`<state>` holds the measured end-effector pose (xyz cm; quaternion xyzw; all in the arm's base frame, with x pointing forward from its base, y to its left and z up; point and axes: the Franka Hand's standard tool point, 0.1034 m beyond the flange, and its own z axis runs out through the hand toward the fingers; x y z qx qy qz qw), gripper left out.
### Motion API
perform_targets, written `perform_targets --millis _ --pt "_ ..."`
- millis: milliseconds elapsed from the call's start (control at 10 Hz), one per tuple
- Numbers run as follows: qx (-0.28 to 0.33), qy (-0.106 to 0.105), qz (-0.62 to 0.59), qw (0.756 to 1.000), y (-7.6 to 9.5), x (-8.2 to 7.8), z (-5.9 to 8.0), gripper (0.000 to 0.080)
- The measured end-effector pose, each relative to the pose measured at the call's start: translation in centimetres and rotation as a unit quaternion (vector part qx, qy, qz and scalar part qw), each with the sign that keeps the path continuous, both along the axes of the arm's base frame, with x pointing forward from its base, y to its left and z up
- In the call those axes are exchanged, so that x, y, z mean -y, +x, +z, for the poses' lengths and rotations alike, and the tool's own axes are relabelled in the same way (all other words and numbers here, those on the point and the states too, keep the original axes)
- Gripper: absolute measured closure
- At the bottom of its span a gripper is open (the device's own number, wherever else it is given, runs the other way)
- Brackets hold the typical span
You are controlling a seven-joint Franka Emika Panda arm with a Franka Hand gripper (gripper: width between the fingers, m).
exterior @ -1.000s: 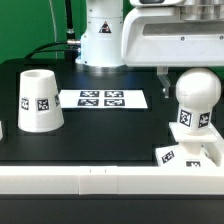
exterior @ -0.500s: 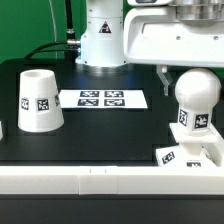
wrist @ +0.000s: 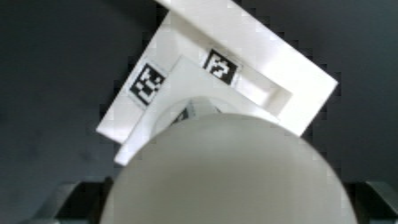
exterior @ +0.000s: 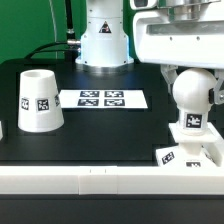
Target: Assemble lamp
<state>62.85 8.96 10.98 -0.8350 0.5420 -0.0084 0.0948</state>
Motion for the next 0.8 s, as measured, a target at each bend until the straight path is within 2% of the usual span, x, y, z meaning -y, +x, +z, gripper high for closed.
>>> perform_targets --millis 300,400,700,800 --pt "-0.011 0.039 -0.109 0.993 0.14 -0.14 0.05 0.0219" --pt "-0.019 0.046 -0.131 0.99 0.17 -0.23 0.16 0.0219" --pt "-0.024 0.048 -0.135 0.989 0.22 -0.31 0.17 0.0219" --pt "-0.029 0.044 -0.104 0.993 -0.06 -0.42 0.25 0.0128"
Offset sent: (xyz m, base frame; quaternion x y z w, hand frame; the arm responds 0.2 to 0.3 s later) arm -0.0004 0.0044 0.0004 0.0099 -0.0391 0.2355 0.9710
